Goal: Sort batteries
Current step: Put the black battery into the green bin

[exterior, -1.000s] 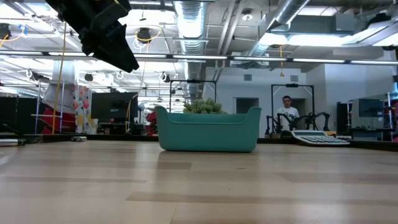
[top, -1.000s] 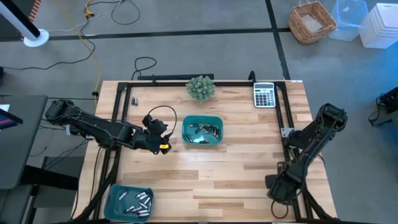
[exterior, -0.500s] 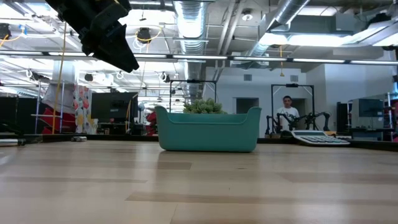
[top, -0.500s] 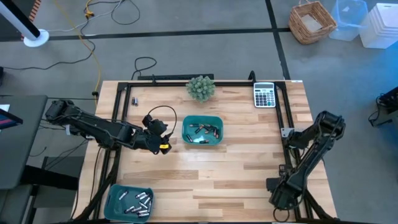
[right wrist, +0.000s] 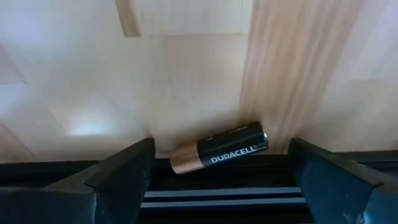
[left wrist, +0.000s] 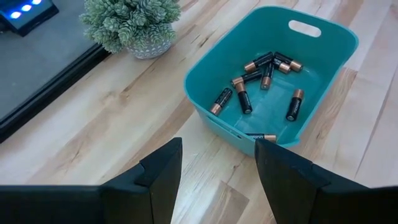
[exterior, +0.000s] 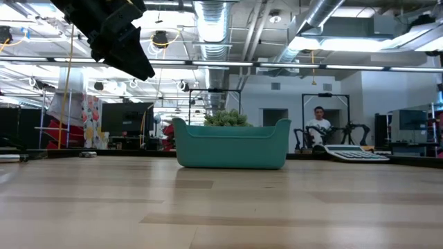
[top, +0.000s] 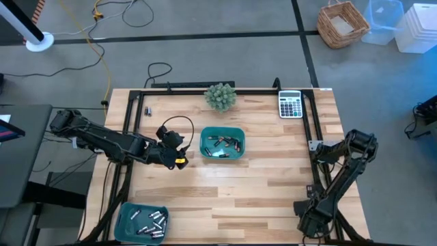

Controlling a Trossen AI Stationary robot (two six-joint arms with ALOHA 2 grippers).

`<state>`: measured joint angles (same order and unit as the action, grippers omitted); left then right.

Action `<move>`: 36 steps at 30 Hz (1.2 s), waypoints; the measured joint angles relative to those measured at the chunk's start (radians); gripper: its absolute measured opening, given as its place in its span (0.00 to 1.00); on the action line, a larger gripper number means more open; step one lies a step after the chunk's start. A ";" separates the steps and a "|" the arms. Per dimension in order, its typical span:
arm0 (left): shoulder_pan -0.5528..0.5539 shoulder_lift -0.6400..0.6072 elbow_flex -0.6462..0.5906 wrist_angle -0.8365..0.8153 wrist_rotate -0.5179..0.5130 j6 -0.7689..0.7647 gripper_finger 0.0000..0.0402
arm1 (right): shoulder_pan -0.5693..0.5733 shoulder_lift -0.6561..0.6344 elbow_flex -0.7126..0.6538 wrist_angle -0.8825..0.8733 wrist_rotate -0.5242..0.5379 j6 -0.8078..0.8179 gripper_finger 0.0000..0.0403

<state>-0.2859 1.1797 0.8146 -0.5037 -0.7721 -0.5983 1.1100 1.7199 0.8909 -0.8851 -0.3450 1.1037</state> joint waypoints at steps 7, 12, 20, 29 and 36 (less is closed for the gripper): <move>0.000 0.000 0.000 0.000 -0.001 0.000 0.49 | -0.015 0.001 -0.001 0.007 -0.001 0.004 0.85; 0.000 0.000 0.000 0.000 -0.001 0.000 0.49 | -0.024 0.002 -0.002 0.009 -0.001 0.009 0.76; 0.000 0.000 0.000 0.000 -0.001 0.000 0.49 | -0.033 0.002 -0.003 0.028 -0.003 0.071 0.72; 0.000 0.000 0.000 0.000 -0.001 0.000 0.49 | -0.050 0.002 -0.003 0.056 -0.006 0.111 0.72; 0.000 0.000 0.000 0.000 -0.001 0.000 0.49 | -0.052 0.002 -0.003 0.066 -0.005 0.112 0.65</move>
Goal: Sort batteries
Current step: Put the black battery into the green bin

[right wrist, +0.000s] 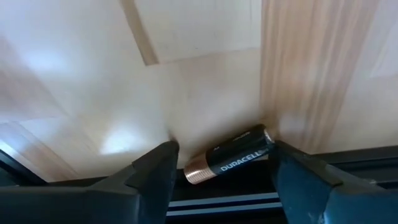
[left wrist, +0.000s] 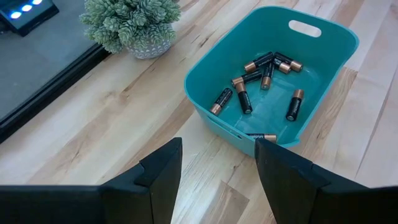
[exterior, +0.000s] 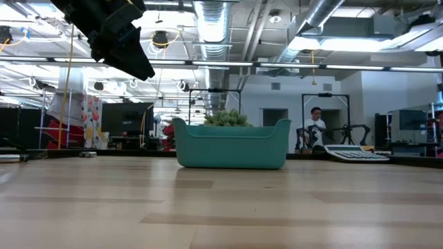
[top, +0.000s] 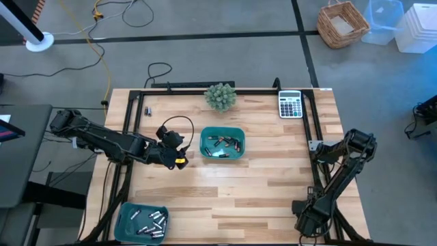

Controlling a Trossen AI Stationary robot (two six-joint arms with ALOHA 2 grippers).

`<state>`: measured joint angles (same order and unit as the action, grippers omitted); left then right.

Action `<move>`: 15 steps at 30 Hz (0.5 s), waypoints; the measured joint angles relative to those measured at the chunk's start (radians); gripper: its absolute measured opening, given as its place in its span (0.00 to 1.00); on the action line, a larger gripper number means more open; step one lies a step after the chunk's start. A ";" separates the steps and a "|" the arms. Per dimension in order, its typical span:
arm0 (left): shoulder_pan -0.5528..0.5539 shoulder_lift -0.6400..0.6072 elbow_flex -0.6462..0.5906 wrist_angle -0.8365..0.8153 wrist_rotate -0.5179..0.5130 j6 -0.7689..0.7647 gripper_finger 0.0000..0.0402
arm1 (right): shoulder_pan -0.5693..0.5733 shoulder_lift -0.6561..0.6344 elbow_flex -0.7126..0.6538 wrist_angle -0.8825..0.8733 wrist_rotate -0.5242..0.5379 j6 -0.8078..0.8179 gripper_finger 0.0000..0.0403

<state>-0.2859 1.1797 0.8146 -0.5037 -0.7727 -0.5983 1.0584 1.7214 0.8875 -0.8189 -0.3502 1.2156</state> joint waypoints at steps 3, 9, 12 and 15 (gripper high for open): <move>0.000 0.000 0.000 0.000 0.000 0.000 0.49 | -0.001 0.000 0.000 0.004 0.001 0.000 0.56; 0.000 0.000 0.000 0.000 0.000 0.000 0.49 | -0.002 0.000 0.002 0.008 0.006 0.000 0.38; 0.000 0.000 0.000 0.000 0.000 0.000 0.49 | -0.002 0.000 0.002 0.009 0.009 0.000 0.30; 0.000 0.000 0.000 0.000 0.000 0.000 0.49 | -0.003 0.000 0.002 0.010 0.009 -0.002 0.24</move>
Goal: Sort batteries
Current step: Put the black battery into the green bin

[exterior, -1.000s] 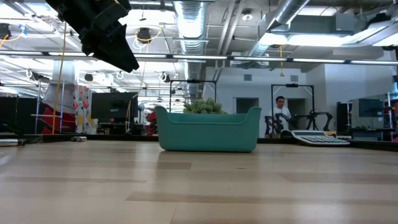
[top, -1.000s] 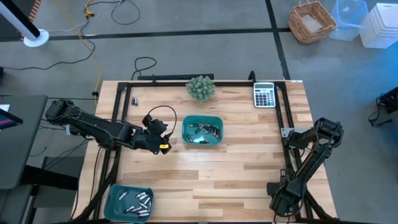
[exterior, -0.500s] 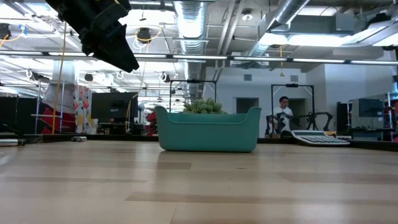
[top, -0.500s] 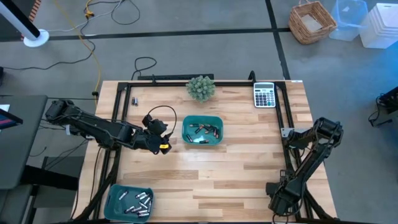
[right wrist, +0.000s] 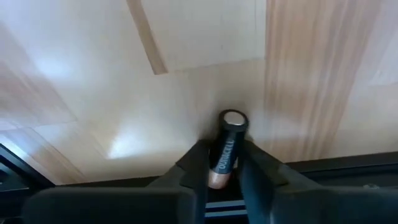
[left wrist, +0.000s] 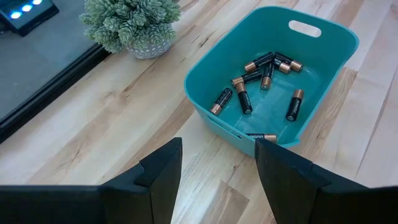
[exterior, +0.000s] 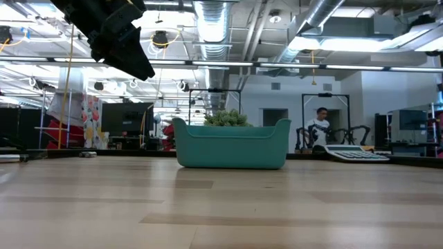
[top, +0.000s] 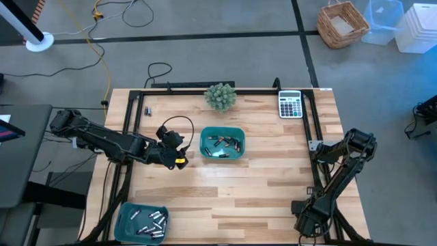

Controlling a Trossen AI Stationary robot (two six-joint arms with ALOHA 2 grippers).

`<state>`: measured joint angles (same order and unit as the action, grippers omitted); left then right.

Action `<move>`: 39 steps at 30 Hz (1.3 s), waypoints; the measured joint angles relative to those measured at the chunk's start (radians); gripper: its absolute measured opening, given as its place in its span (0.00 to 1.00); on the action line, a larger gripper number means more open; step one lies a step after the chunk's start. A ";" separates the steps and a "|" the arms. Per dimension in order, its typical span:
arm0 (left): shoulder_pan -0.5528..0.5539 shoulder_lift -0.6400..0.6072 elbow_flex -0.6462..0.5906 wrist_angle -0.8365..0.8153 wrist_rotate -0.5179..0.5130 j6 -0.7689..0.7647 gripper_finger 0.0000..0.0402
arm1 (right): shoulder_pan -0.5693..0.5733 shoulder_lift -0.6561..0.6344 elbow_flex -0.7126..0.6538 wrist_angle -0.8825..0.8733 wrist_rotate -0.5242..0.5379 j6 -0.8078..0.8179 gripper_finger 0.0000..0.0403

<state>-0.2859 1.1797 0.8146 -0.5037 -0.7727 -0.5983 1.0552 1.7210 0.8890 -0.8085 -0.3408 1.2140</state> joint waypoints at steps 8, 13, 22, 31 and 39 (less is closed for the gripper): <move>0.000 0.000 0.000 0.000 0.000 0.000 0.49 | -0.040 0.000 0.000 -0.003 -0.013 -0.051 0.10; 0.000 0.000 0.000 0.000 0.000 0.000 0.49 | -0.069 0.000 0.000 -0.017 -0.013 -0.102 0.08; 0.000 0.000 0.000 0.000 0.000 0.000 0.49 | -0.075 -0.004 0.000 -0.019 -0.004 -0.123 0.07; -0.003 0.000 0.000 0.001 0.005 -0.006 0.49 | -0.077 -0.078 -0.002 -0.043 0.177 -0.116 0.07; -0.030 0.000 -0.028 0.178 0.005 0.105 0.49 | -0.077 -0.103 -0.002 -0.047 0.234 -0.090 0.07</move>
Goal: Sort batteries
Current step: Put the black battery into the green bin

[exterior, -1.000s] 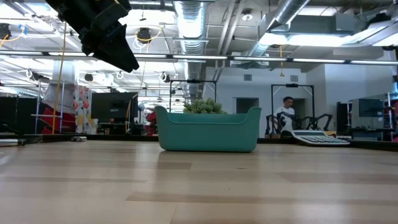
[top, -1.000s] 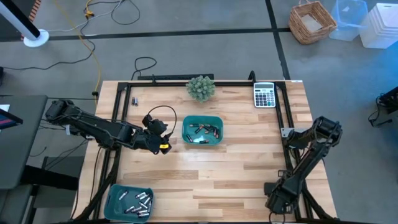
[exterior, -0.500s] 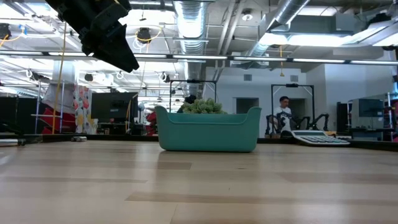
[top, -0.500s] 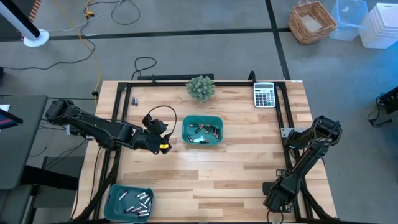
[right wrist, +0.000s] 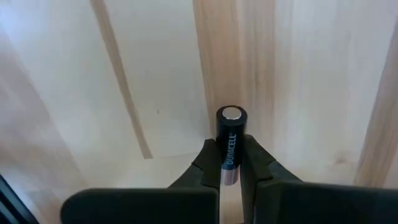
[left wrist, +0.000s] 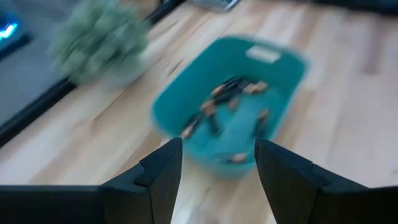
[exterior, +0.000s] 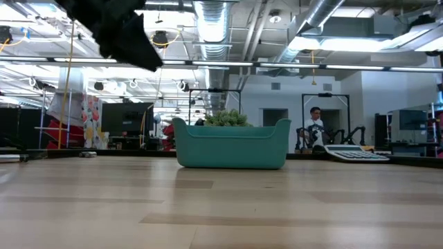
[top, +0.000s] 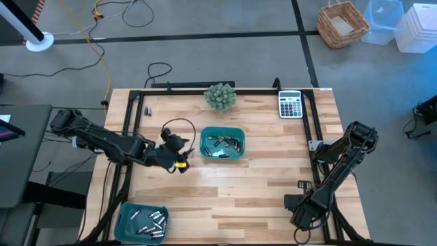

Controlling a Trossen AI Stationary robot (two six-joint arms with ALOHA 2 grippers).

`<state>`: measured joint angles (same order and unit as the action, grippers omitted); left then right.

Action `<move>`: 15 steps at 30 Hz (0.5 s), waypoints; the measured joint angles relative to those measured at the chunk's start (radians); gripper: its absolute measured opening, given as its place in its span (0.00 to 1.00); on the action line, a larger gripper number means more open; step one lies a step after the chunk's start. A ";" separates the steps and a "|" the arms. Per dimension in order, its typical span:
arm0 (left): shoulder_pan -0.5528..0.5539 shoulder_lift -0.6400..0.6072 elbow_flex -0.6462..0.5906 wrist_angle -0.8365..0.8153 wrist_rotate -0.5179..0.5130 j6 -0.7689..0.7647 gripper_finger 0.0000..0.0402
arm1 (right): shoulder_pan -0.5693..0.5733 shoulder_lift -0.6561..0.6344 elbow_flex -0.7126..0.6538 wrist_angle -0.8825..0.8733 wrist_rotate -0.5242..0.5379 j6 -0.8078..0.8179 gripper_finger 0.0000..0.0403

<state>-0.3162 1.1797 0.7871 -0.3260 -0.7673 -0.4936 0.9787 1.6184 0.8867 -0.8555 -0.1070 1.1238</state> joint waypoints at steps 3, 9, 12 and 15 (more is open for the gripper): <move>-0.014 0.000 -0.049 0.218 0.024 0.146 0.49 | 0.001 0.000 0.000 0.000 0.015 0.008 0.07; -0.001 0.000 -0.128 0.499 0.172 0.311 0.49 | 0.003 -0.002 0.000 0.007 0.086 0.025 0.07; 0.016 0.000 -0.143 0.498 0.187 0.305 0.49 | 0.003 -0.002 0.000 0.019 0.117 0.028 0.07; 0.022 0.000 -0.169 0.510 0.195 0.289 0.49 | 0.003 -0.003 0.001 0.031 0.155 0.035 0.07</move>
<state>-0.2939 1.1801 0.6177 0.1835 -0.5719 -0.2051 0.9817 1.6156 0.8875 -0.8247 0.0482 1.1585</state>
